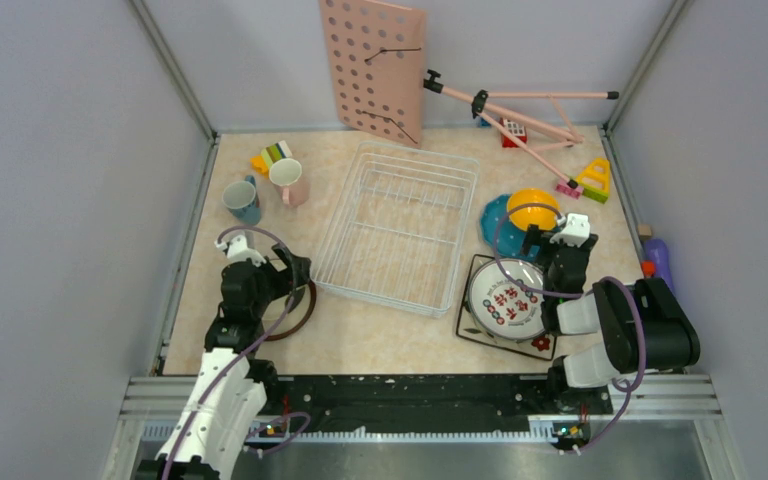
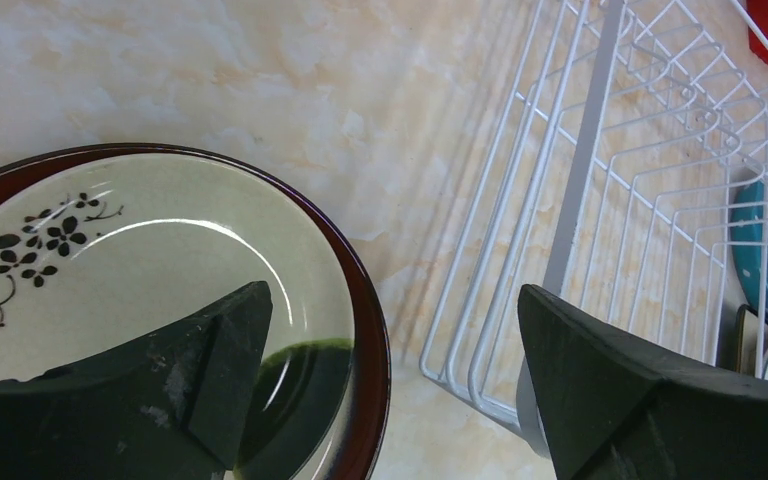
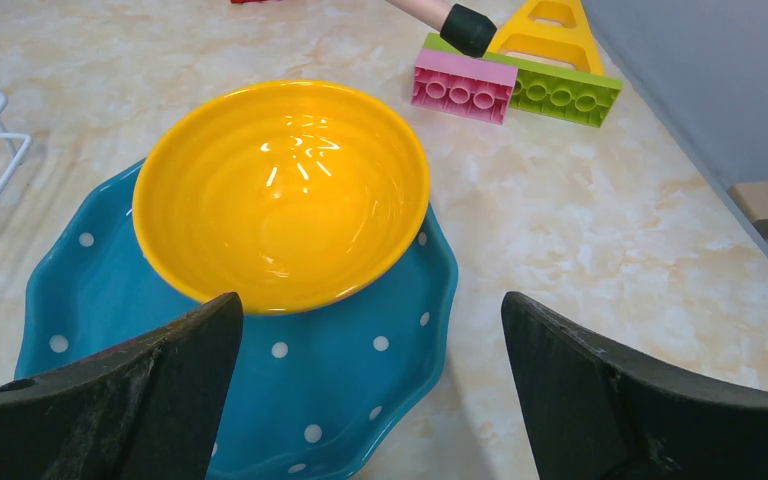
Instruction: Load the mixed dishes into the dish rack
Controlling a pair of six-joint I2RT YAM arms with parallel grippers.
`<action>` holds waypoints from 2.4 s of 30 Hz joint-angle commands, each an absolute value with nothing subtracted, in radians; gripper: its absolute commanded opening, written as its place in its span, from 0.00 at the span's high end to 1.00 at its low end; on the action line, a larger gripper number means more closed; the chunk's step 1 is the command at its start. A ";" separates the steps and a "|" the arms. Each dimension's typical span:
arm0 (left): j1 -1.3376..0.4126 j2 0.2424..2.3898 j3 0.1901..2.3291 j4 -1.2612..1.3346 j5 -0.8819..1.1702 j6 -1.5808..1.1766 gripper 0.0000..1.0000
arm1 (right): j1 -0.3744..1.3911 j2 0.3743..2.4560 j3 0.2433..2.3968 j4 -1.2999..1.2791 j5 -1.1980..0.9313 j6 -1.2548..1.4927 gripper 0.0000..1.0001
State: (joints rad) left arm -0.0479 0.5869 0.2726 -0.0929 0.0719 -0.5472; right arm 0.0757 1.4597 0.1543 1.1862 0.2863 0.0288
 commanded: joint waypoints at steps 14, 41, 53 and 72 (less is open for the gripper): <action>-0.055 0.581 0.368 -0.038 0.265 -0.627 0.02 | 0.071 1.460 0.177 1.238 0.289 0.035 0.01; -0.055 0.598 0.703 -0.386 0.242 -0.562 0.02 | 0.071 1.024 0.266 0.687 0.379 0.071 0.01; -0.055 0.642 0.738 -0.392 0.269 -0.543 0.02 | 0.071 0.648 0.505 -0.115 0.442 0.538 0.01; -0.055 0.669 0.753 -0.425 0.318 -0.501 0.02 | 0.015 1.108 0.649 -0.089 0.198 0.933 0.22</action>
State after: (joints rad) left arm -0.0536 0.6559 0.7002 -0.4282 0.2871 -0.5282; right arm 0.0467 1.0763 0.6418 -0.1654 0.2211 0.8421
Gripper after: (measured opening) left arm 0.982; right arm 0.800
